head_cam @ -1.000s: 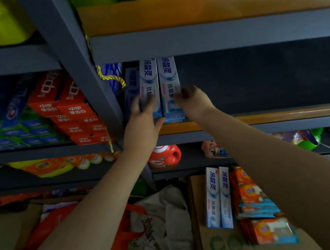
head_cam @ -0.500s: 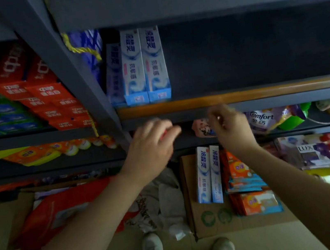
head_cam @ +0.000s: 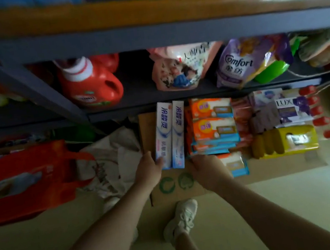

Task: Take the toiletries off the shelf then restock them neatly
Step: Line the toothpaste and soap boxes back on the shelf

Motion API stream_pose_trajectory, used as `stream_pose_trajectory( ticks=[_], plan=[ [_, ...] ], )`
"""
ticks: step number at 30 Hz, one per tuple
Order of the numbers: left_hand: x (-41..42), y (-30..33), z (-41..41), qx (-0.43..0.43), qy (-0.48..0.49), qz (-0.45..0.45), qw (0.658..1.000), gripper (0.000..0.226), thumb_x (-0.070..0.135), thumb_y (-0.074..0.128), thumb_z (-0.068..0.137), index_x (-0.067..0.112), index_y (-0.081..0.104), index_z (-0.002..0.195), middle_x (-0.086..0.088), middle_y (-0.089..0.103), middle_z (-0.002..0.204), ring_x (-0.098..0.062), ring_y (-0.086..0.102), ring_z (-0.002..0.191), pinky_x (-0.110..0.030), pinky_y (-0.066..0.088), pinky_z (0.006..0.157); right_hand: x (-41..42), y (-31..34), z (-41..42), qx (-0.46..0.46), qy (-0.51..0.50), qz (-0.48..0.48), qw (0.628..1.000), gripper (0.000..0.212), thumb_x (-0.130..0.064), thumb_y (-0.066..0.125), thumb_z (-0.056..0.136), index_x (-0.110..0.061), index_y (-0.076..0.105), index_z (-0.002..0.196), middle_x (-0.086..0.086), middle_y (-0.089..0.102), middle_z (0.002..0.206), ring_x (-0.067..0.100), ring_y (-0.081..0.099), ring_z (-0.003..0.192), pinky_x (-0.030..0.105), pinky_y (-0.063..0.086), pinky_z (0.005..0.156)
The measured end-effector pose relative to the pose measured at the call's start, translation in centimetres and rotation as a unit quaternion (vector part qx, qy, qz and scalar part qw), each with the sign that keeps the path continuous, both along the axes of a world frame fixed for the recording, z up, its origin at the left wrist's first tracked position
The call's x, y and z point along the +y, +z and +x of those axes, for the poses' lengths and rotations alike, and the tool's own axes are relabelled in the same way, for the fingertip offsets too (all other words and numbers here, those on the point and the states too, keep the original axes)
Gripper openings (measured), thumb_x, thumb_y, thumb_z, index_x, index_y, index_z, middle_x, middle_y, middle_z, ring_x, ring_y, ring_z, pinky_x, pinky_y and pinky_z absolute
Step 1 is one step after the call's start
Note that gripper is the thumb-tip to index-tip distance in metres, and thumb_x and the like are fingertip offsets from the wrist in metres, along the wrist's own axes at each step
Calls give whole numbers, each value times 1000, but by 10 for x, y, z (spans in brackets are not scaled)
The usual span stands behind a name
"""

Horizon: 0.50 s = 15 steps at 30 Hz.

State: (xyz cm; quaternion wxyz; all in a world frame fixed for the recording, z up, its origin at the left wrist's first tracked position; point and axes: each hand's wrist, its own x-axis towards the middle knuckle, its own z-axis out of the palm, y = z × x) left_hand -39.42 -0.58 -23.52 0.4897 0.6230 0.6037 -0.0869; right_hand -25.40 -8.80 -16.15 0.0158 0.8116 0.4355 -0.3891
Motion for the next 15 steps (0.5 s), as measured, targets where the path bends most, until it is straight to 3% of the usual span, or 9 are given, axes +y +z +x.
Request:
stream_pose_trajectory(
  ticks=[2,5,9,15],
  plan=[
    [-4,-8,13,-23,44,0,999,41,36,56,90,3,55,114,-15,62,116,-28,59,102,-34,48,79,-5,-9,-7,1,-13,2,1000,21,-20,44,93,-7,59,101,14,66,100,33,62,93,30,40,63],
    [-6,-12,26,-21,80,-19,996,51,40,70,79,4,55,112,-9,63,111,-25,61,100,-28,46,71,-6,-22,-14,26,-71,9,997,22,-15,46,90,-5,55,108,16,64,105,33,61,95,32,46,68],
    [1,-17,25,-5,66,-6,998,68,51,76,66,10,49,114,-10,57,116,-27,59,100,-41,52,81,-2,-34,-20,61,-143,7,988,27,-23,48,93,-6,47,114,14,61,108,31,60,98,31,44,67],
    [12,-15,1,61,-23,41,997,70,46,73,73,11,41,124,-12,39,126,-31,51,108,-42,47,84,4,-52,-34,93,-263,1,960,47,-43,59,86,-7,47,115,7,59,107,26,61,97,29,45,66]
  ],
)
